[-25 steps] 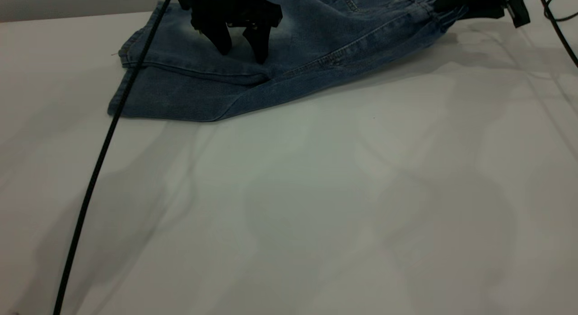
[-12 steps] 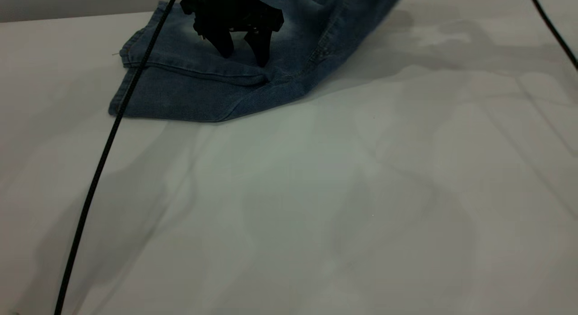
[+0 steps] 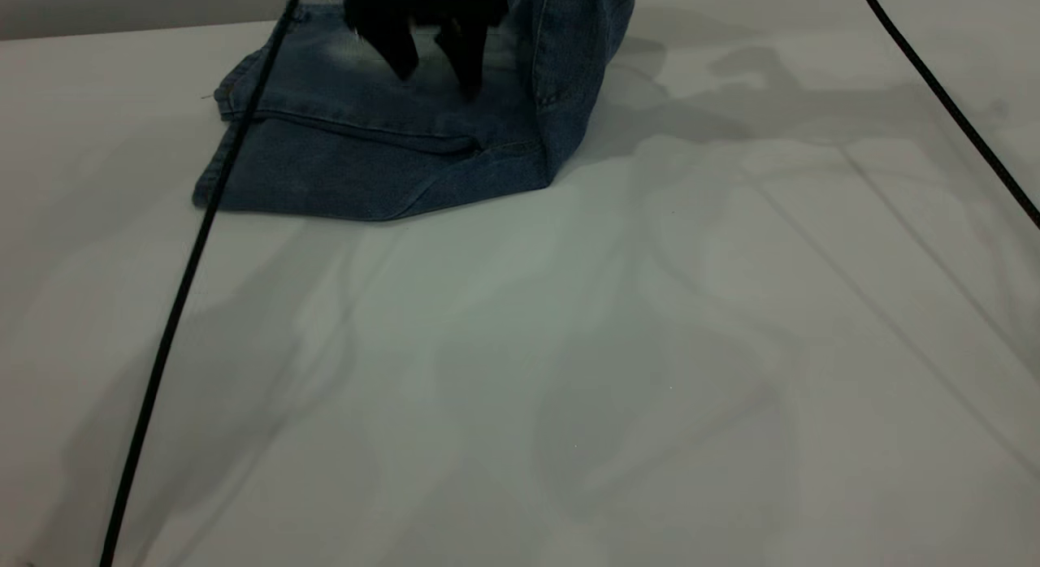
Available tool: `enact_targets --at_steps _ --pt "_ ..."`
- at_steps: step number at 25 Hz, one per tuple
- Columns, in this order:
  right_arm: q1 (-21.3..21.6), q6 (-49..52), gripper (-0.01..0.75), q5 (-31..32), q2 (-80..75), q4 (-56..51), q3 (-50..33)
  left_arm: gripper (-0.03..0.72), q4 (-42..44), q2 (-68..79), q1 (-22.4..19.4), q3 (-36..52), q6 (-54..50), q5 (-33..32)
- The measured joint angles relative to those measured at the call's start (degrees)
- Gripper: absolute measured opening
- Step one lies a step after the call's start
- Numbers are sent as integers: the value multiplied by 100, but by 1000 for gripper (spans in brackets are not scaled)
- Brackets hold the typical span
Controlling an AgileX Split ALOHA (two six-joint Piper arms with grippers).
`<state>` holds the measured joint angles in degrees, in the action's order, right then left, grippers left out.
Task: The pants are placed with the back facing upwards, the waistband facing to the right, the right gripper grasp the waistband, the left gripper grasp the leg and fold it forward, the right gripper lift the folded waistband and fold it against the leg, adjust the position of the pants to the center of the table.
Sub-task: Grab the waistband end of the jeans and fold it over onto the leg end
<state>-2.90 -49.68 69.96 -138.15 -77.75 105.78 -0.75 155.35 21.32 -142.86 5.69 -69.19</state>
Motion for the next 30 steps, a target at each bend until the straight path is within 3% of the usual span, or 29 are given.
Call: enact_targets --at_steps 4,8,19,30 --pt "6 0 90 2 -6 -5 0 540 547 -122 -28 -604 -200 -86" --pt "6 5 90 2 -6 -5 2 540 1125 -172 -171 -593 -358 -80" --pt "6 10 90 -4 -6 -42 35 540 960 -230 -633 51 -328 -56" --pt "6 67 90 -3 -6 -43 35 540 971 333 -696 59 -323 -59"
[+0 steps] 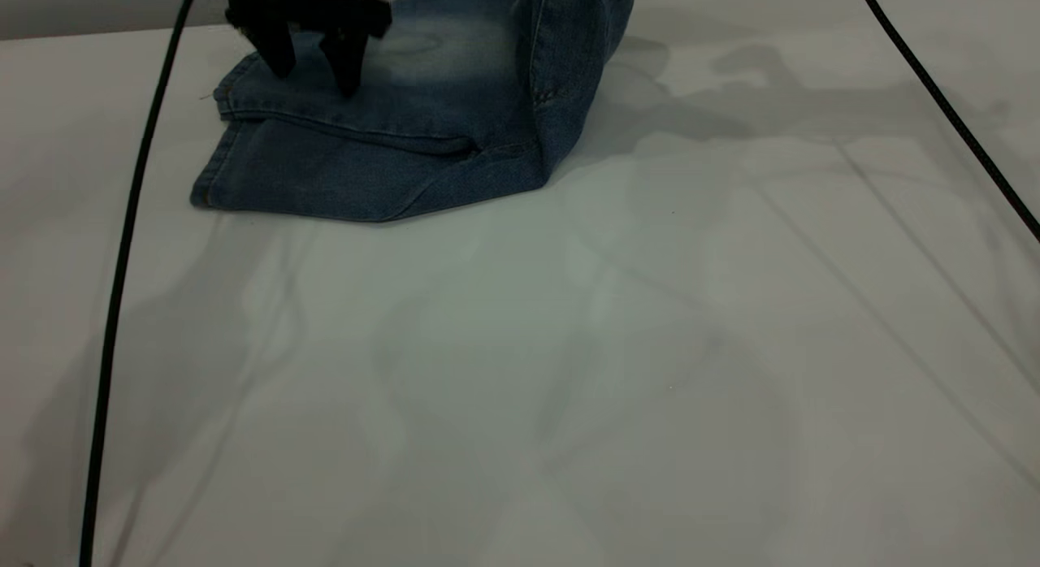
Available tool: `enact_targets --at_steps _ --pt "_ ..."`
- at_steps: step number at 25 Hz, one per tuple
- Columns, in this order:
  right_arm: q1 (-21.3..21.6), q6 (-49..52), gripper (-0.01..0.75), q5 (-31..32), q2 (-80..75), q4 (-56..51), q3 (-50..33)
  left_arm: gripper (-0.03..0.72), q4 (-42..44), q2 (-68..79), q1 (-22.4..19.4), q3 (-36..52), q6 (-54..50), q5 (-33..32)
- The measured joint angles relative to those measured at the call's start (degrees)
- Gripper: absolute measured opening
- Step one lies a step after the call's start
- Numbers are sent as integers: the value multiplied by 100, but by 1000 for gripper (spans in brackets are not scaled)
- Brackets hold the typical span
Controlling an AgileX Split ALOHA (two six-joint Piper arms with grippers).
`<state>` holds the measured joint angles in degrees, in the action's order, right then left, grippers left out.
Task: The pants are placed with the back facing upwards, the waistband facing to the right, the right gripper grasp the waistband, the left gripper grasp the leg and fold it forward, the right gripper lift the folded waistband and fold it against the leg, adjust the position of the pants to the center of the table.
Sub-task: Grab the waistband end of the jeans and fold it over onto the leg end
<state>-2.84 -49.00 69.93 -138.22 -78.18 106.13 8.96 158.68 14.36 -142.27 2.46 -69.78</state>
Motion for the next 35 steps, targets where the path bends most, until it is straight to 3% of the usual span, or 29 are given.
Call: enact_targets --at_steps 9,21,25,35 --pt "-174 63 90 -14 14 -232 77 537 13 229 0 -41 0 -1" --pt "-1251 540 90 27 73 -145 1161 536 -66 239 5 -288 -3 -108" --pt "-1258 572 90 8 47 -122 1161 536 -445 -26 22 -436 99 -47" --pt "-1258 605 90 11 47 -267 1161 536 11 -1595 13 -462 316 -42"
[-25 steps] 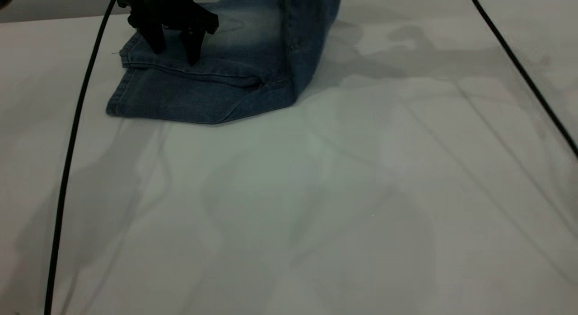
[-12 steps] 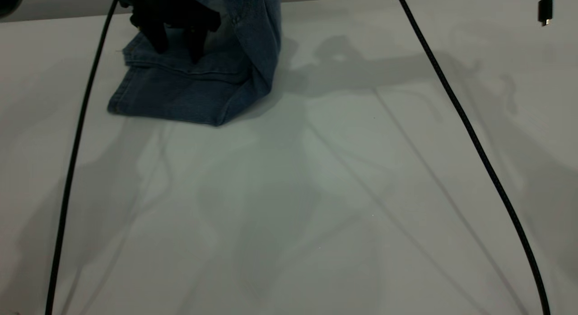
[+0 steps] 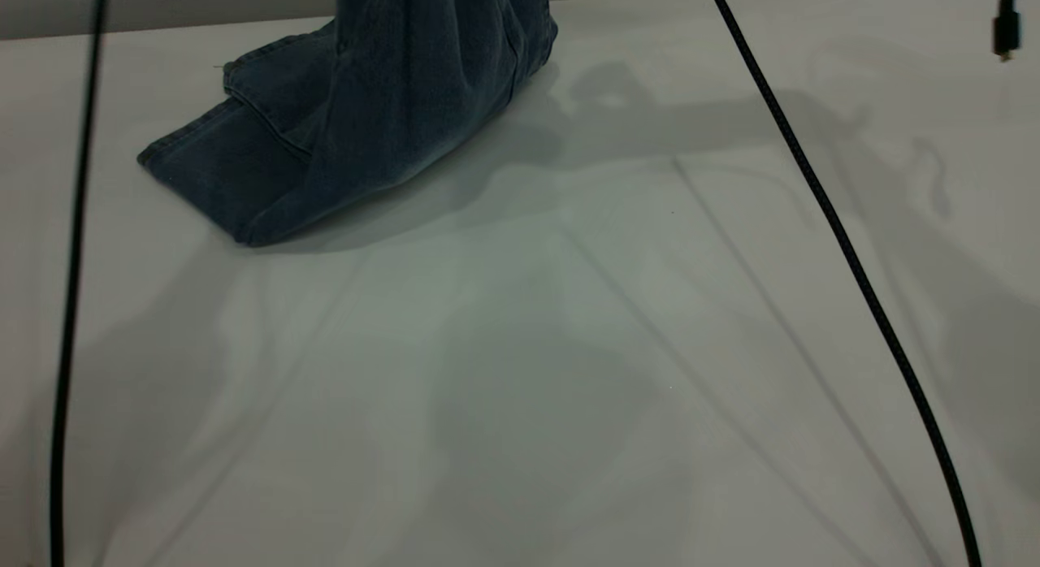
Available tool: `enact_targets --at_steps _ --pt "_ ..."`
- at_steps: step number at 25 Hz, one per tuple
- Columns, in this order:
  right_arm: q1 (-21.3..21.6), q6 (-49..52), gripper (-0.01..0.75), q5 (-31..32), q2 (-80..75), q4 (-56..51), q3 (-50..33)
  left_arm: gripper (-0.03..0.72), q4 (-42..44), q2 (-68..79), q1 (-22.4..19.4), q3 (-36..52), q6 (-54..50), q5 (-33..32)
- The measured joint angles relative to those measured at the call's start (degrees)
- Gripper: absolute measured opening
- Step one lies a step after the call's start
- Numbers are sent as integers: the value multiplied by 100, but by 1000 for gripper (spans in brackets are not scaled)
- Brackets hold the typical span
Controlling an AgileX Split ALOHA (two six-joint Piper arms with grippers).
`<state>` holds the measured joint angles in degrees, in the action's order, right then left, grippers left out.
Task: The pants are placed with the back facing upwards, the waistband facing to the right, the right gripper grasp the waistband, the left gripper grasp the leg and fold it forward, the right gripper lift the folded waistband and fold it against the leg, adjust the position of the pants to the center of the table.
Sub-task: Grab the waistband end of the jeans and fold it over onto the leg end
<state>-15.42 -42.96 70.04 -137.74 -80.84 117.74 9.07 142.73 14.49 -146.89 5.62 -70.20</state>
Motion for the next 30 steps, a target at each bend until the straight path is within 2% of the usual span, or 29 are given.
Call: enact_targets --at_steps 7,11,19,26,28,30 --pt "-58 -2 90 -41 -49 0 0 536 -247 -1224 -2 -10 -12 0" --pt "-298 -7 90 -262 -231 64 0 536 -620 -1865 -2 -10 31 -5" --pt "-899 -14 90 -1358 -639 -31 0 536 -1396 -2269 -2 -10 173 0" --pt "-1347 -190 93 -2684 -704 -72 0 536 -1682 -2263 -2 -10 300 19" --pt "-1376 -209 116 -2995 -744 10 0 536 -1682 -2263 -2 -10 300 25" --pt "-1376 -213 178 -3149 -820 5 0 536 -1676 -2263 -2 -10 300 26"
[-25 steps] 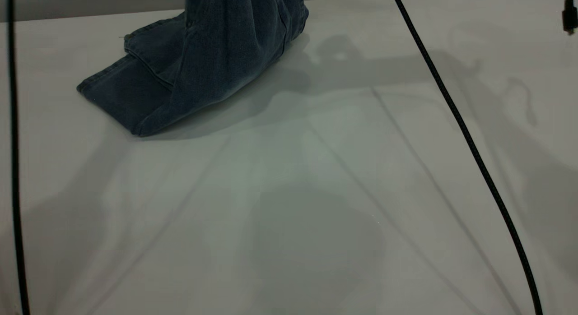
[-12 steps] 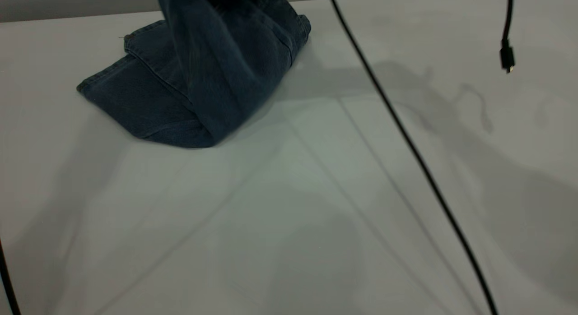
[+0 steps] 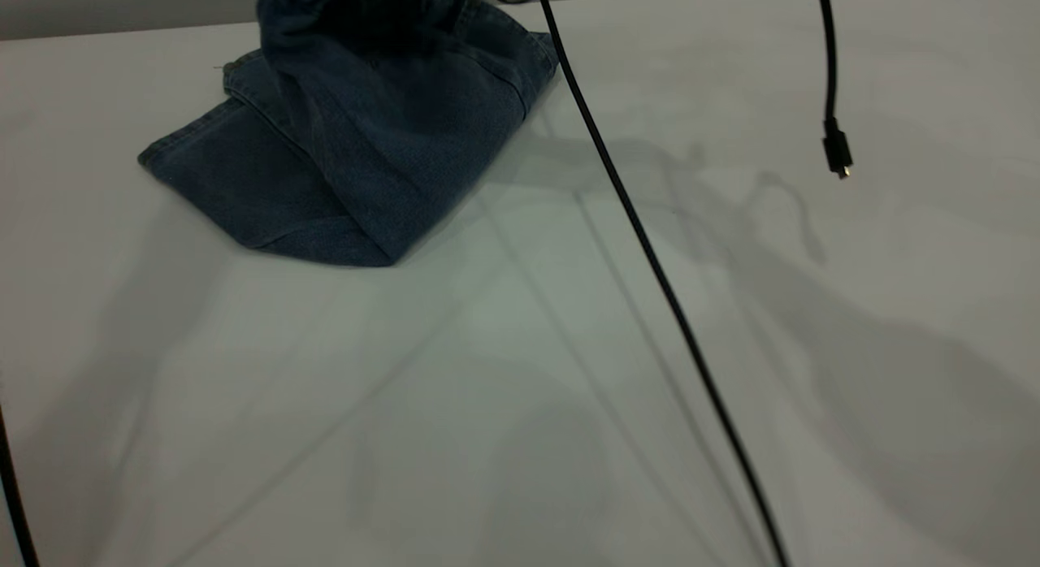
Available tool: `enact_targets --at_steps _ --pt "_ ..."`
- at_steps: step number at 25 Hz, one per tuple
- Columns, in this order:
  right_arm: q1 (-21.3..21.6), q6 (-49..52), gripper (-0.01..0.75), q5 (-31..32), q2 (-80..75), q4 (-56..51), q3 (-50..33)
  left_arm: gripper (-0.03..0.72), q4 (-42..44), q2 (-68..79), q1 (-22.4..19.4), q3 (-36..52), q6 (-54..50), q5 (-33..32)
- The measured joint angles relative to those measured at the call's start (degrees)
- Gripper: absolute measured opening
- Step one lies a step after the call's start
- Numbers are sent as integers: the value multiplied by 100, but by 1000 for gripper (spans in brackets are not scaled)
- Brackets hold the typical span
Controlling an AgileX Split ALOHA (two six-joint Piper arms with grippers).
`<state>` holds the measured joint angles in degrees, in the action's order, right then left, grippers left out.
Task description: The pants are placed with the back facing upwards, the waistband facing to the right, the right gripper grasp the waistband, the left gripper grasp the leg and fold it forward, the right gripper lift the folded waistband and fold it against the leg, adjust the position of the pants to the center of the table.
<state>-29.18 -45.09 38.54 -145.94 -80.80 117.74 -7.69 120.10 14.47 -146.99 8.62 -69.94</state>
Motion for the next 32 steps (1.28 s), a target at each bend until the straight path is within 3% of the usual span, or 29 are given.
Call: enact_targets --at_steps 7,10,16,27,32 --pt "0 -1 566 52 -85 -2 0 536 0 0 0 0 -5 0" --pt "12 -55 651 -9 -47 210 47 536 0 0 0 0 -5 0" --pt "311 305 624 171 217 1533 358 536 13 0 0 0 -5 0" --pt "1290 2210 594 2422 1305 5178 1569 536 95 387 0 126 16 10" --pt "1655 2669 594 3120 1993 6247 2050 536 687 568 0 717 76 16"
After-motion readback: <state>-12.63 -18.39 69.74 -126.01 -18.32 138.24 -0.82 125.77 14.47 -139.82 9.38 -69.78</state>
